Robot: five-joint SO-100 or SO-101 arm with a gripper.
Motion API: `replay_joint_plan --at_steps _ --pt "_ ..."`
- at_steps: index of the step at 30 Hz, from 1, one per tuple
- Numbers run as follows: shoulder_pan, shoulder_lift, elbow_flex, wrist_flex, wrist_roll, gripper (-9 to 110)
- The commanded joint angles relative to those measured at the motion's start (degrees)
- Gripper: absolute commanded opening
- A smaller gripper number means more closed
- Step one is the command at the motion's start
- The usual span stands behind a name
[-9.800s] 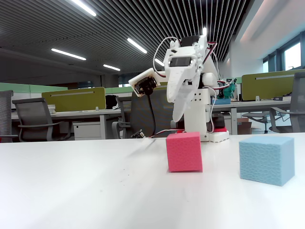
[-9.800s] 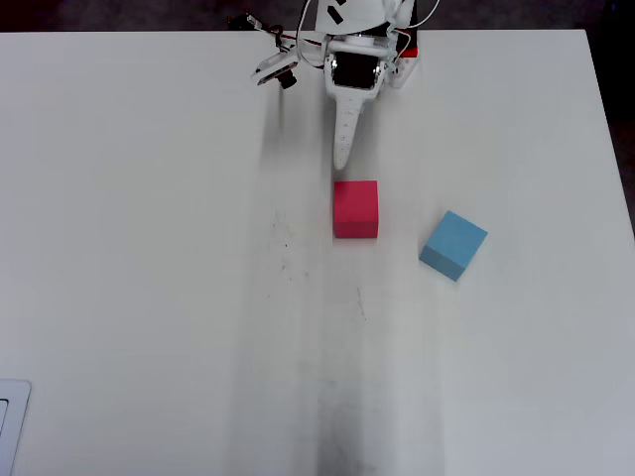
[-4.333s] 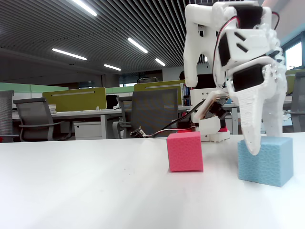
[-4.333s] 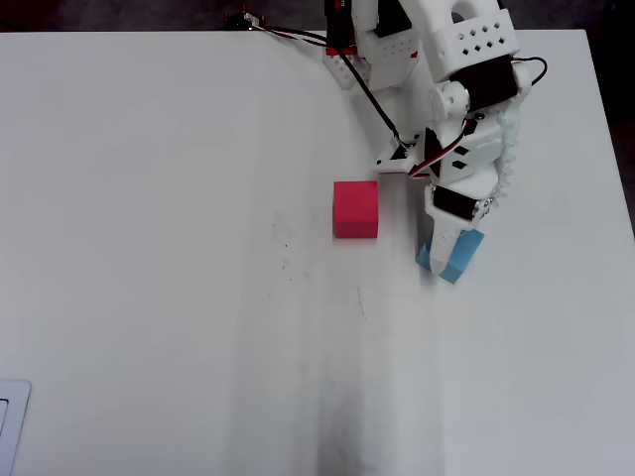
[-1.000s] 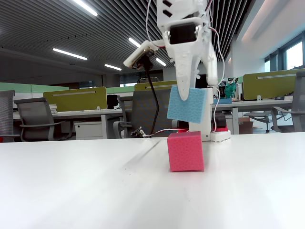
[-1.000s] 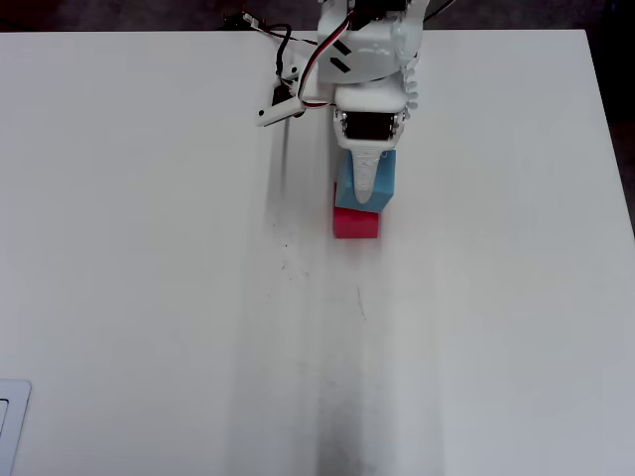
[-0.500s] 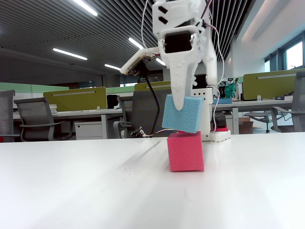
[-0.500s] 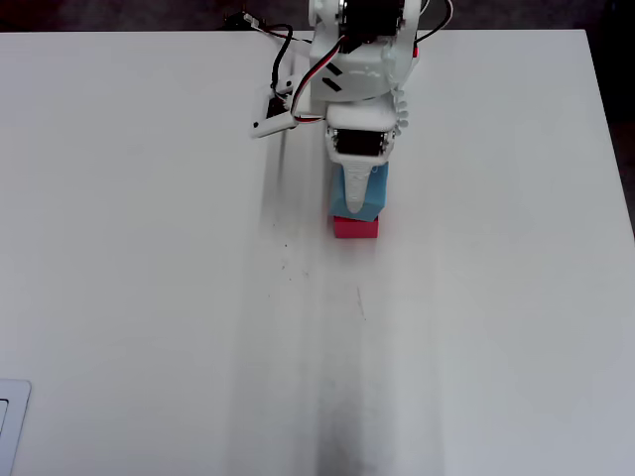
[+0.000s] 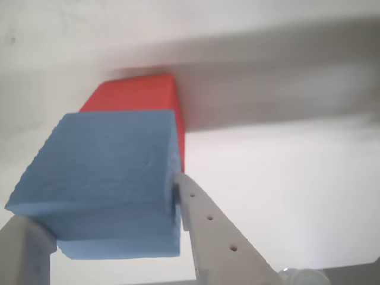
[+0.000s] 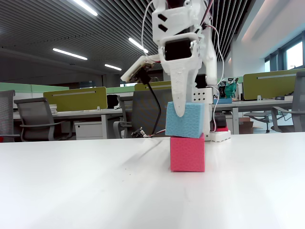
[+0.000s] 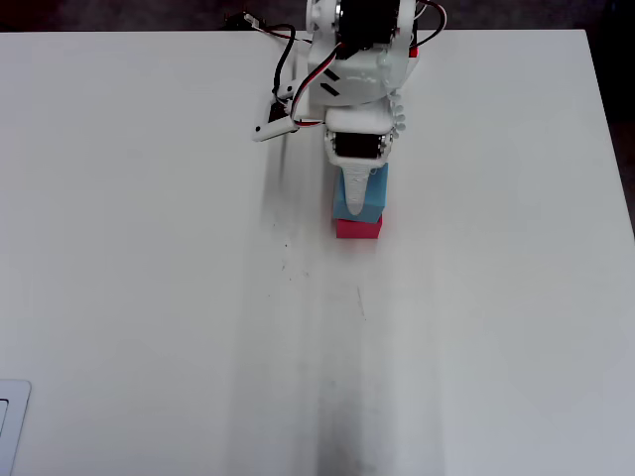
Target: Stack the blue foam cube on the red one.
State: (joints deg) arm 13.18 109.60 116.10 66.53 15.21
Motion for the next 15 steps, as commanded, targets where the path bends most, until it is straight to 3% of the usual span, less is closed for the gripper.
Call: replay_joint_plan --at_steps 1,15 --pt "0.4 1.1 0.2 0.3 0.2 19" --pt "0.6 3.3 -2.3 2.8 0.2 34"
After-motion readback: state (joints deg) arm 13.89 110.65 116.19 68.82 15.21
